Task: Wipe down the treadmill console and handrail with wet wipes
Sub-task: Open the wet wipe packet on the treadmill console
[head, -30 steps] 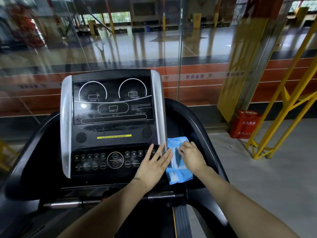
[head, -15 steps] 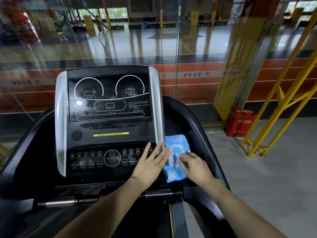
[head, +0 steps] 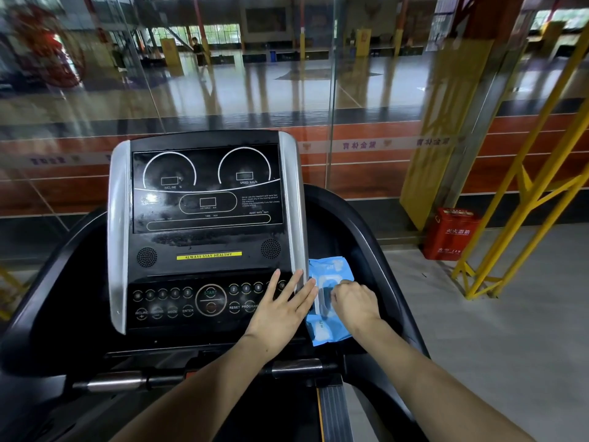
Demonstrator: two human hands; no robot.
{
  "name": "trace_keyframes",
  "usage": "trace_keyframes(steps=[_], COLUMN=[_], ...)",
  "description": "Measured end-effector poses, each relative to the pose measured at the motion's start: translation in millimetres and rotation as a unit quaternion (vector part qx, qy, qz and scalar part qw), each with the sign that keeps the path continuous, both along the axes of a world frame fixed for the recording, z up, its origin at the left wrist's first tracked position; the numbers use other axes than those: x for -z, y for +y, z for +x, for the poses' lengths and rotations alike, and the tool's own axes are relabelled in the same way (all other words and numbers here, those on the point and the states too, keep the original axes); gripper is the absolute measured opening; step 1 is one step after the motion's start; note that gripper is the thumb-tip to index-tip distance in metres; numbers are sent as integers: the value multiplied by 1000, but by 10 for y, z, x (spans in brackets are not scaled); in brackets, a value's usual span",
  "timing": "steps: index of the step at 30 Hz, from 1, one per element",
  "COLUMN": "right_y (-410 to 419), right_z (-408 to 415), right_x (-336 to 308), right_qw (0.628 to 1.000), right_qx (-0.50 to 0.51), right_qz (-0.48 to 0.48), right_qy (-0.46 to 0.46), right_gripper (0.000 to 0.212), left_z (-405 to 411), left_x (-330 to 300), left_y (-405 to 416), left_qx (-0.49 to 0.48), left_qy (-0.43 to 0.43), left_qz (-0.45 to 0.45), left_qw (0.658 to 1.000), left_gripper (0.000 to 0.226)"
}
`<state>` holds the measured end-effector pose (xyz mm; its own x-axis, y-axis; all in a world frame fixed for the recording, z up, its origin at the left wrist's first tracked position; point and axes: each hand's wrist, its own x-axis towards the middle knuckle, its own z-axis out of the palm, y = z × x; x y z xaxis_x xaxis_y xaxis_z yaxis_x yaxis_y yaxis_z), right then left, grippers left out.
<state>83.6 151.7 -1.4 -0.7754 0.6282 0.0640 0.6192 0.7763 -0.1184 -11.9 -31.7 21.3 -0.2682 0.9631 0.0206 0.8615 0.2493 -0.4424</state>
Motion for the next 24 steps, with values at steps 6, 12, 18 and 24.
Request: trace_keyframes(steps=[6,12,18,24], right_y=[21,69,127,98], right_z=[-85,-121,-111,-48], right_x=[4,92,139,65], right_qw=[999,998,996,999], right_qx=[-24,-55,-85,-29], right_qz=[17,11,-9,-24], right_qy=[-36,-24,-28,19], right_gripper=[19,29,32,20], left_z=[-20,-6,10,11], left_x=[20,-9,-34,-36], left_y=[-4,-10,-18,-21], left_qx=[0,1,0,0], left_qy=[-1,-1,-2,-3], left_qz=[5,4,-6,-8], left_qw=[1000,1000,1000,1000], left_gripper=[89,88,89,91])
